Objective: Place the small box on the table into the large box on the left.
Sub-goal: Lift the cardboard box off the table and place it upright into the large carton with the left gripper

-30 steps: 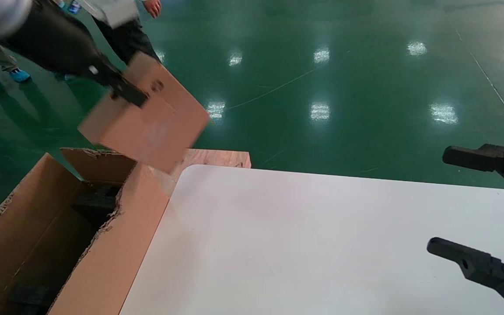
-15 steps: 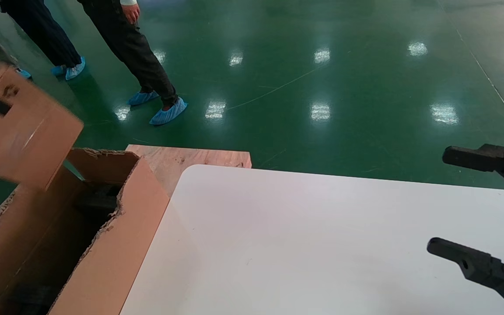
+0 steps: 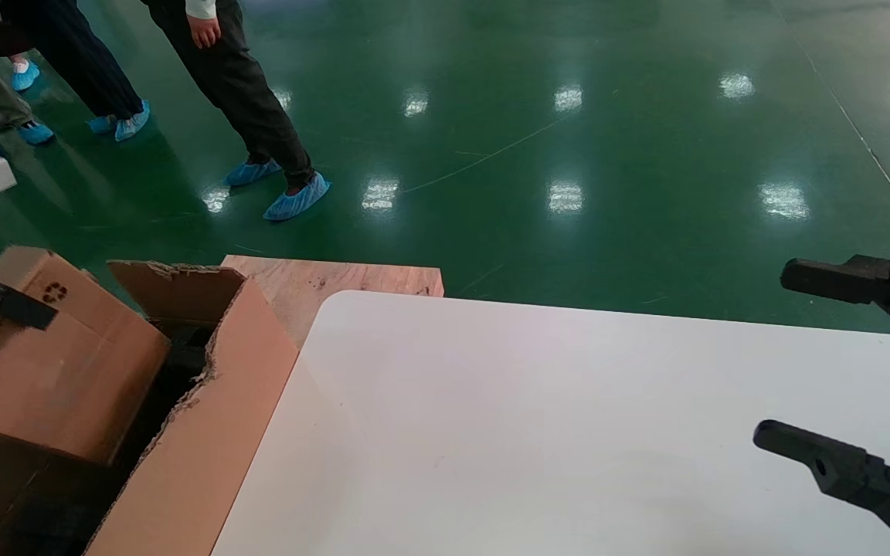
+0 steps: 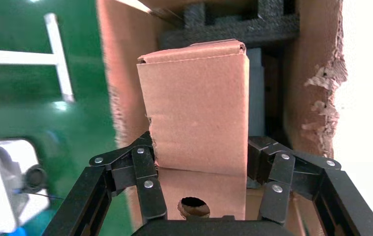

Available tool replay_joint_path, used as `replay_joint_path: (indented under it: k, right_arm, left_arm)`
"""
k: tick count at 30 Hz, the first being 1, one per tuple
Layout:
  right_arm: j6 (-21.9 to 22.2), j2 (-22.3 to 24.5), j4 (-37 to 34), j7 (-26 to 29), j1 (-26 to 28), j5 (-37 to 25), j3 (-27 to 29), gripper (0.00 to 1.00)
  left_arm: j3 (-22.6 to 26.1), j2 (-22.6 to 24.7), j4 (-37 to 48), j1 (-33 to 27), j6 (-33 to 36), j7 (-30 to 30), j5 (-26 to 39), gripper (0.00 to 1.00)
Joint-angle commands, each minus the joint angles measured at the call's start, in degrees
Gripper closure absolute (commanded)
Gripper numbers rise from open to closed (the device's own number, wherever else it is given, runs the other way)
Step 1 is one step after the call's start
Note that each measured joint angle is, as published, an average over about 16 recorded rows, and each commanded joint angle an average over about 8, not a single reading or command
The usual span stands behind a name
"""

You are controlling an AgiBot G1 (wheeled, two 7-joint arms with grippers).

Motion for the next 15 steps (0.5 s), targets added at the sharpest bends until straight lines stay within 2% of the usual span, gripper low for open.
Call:
replay_joint_path:
  k: [1, 15]
  right_arm:
    - [0.0, 0.0, 0.0, 0.0, 0.0, 0.0, 0.0, 0.00]
    - [0.0, 0.0, 0.0, 0.0, 0.0, 0.0, 0.0, 0.00]
  left_arm:
    - [0.4, -0.6, -0.1, 1.2, -0.8, -0.7, -1.2, 1.00]
    - [1.7, 0.5, 3.0, 11.7, -6.1, 0.4, -6.4, 1.00]
